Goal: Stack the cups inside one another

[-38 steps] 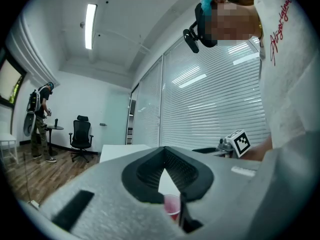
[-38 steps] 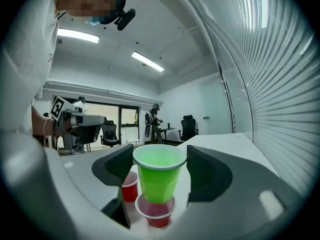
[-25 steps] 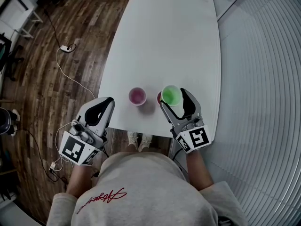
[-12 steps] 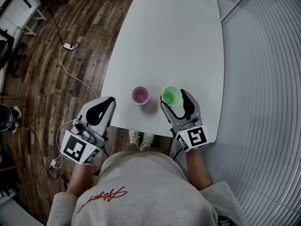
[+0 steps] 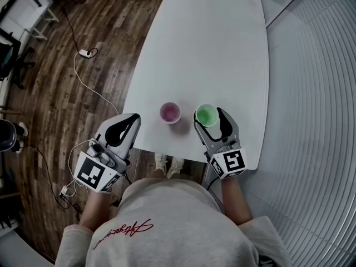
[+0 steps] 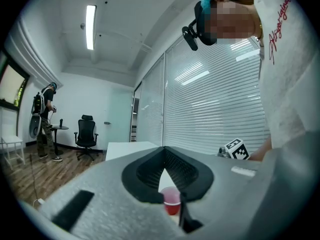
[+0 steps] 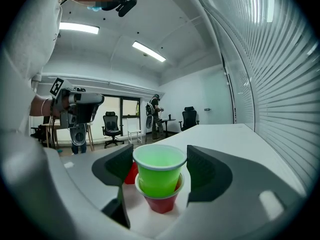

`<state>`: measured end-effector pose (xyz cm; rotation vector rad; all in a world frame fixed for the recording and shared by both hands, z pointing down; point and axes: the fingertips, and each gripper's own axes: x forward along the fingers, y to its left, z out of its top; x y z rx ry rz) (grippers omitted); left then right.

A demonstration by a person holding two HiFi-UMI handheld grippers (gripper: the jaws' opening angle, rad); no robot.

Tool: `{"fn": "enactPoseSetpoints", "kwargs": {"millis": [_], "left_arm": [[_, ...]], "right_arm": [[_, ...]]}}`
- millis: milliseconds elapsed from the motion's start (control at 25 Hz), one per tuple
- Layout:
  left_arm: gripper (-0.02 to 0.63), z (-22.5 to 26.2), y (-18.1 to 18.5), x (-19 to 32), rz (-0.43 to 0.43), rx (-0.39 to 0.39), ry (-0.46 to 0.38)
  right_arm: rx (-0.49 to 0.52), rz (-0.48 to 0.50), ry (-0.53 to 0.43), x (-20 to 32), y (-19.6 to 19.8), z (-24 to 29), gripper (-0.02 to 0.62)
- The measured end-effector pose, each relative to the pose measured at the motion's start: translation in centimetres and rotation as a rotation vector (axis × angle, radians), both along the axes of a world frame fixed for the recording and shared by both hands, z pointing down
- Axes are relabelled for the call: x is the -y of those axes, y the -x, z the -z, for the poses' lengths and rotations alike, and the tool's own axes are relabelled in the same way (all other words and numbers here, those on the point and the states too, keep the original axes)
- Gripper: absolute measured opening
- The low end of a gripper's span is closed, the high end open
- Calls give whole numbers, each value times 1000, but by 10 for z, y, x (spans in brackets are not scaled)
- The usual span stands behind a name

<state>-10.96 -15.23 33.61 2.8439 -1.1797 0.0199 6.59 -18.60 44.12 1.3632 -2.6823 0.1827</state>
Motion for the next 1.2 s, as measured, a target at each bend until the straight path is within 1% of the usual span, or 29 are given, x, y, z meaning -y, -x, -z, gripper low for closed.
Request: {"fn": "enactPoseSetpoints", "kwargs": {"millis": [360,520,680,1000,1200], "left_arm": [[-5,-9,-6,1,-1,8,18],[-5,-6,-6,5,14,-7,23],[-5,-7,-14,10,7,-14,20],[-5,-14,-22,10,4,-8,38],[-4,-14,-25,11,2,-9,38]], "right_arm": [[-20,18,27,-3,-1,-17,333],[-41,26,36,-4,0,-22,334],[-68,34,44,-4,1,-29,334],[-79,45,45,-5,-1,-37,334],[-68,56,48,-6,-1,-37,330]]}}
